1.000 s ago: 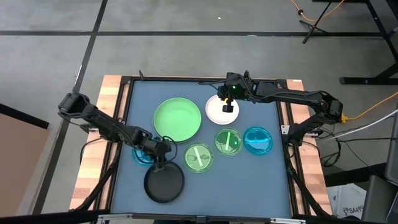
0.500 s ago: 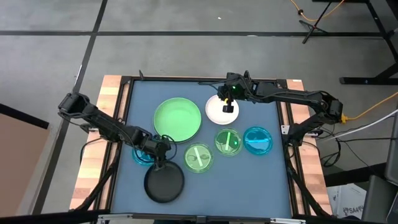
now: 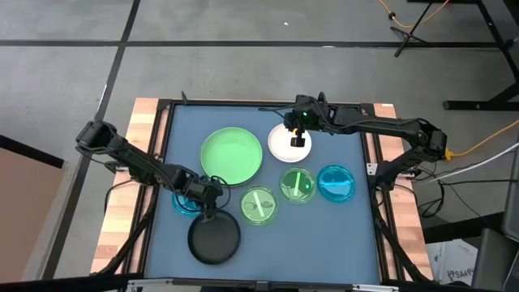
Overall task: Stack plastic plates
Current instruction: Stack the black plate on top of the green plate
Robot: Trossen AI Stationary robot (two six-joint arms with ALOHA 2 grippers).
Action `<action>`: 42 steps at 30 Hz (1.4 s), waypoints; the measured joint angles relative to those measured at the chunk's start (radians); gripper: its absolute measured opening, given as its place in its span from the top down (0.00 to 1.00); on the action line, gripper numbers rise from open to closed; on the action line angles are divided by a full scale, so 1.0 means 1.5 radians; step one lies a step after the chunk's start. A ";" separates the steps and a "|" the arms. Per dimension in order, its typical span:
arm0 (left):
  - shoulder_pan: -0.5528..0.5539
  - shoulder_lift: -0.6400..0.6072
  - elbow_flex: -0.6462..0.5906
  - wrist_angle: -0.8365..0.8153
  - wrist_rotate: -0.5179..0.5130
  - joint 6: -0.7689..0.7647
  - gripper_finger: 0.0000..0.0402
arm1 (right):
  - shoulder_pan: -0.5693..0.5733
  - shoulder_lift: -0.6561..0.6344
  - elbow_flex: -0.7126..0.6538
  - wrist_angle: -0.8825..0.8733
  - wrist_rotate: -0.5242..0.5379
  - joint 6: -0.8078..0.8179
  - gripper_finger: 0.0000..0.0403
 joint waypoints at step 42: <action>-0.001 0.085 0.000 0.069 0.106 0.035 0.98 | 0.000 0.000 0.001 -0.001 0.000 0.000 0.85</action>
